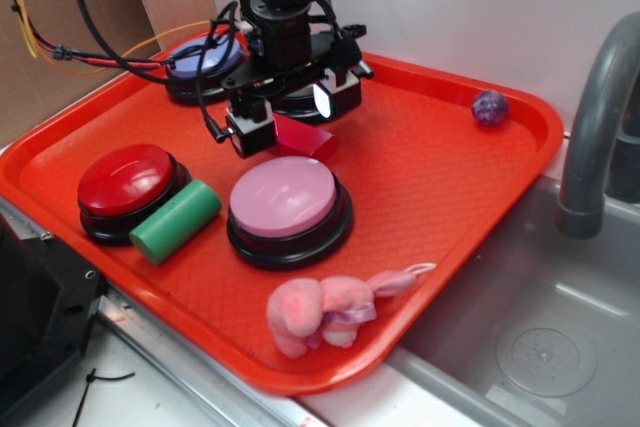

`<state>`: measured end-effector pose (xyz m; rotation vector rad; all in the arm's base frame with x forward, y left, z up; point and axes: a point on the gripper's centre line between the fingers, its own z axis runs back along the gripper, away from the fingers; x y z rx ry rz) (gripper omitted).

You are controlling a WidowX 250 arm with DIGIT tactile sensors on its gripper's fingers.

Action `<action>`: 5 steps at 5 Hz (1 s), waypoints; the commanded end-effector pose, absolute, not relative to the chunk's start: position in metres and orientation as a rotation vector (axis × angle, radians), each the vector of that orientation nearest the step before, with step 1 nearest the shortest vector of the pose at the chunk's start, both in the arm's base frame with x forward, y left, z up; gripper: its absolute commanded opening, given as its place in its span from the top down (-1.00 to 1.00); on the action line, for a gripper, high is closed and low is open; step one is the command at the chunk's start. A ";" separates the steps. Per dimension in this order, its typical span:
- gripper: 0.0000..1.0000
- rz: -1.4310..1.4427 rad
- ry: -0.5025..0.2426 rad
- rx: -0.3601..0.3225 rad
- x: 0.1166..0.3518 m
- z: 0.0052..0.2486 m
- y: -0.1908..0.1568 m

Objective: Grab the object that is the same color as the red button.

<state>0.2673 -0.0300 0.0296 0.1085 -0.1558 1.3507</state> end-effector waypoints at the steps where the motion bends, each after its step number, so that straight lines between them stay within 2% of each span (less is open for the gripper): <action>1: -0.78 1.343 -0.181 0.087 0.263 0.024 -0.024; 2: 1.00 1.345 -0.173 0.068 0.260 0.025 -0.025; 4: 1.00 1.339 -0.146 0.046 0.257 0.033 -0.017; 5: 1.00 1.285 -0.069 0.024 0.252 0.055 -0.007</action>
